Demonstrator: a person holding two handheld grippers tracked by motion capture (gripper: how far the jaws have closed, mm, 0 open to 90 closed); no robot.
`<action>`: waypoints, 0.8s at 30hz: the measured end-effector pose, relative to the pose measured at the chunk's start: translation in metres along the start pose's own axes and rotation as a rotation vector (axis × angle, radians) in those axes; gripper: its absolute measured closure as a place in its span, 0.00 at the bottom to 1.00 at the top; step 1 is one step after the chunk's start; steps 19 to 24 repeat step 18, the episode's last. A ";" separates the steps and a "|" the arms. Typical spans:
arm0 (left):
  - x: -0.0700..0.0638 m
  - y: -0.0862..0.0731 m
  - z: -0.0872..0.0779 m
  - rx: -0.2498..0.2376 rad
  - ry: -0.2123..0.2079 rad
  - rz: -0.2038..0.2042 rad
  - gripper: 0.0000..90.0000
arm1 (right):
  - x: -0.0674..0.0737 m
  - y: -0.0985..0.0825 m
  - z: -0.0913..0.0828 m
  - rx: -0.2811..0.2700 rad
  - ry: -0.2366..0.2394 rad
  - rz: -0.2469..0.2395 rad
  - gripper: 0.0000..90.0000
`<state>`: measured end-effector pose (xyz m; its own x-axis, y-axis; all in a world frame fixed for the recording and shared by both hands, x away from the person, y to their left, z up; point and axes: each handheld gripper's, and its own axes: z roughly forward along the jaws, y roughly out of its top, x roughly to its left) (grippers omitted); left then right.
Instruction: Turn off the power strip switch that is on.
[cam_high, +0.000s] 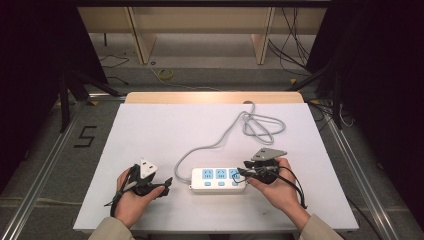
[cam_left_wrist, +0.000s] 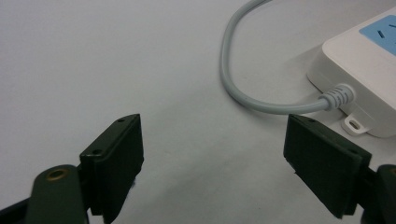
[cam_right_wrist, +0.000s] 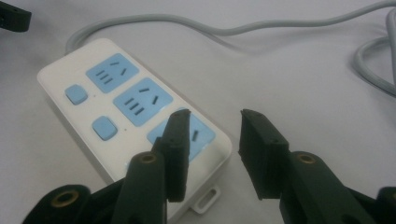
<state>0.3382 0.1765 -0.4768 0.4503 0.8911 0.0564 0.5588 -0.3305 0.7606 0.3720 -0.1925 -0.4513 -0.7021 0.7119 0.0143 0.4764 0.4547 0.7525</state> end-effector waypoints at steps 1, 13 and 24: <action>0.000 0.000 0.000 0.001 0.000 0.000 0.22 | -0.001 -0.001 -0.001 0.000 -0.003 0.003 0.70; 0.001 0.000 0.000 0.001 0.003 -0.001 0.22 | -0.012 -0.009 -0.008 -0.006 -0.026 0.040 0.66; 0.003 0.000 0.002 0.001 0.008 -0.006 0.22 | -0.014 -0.012 -0.010 -0.009 -0.029 0.051 0.64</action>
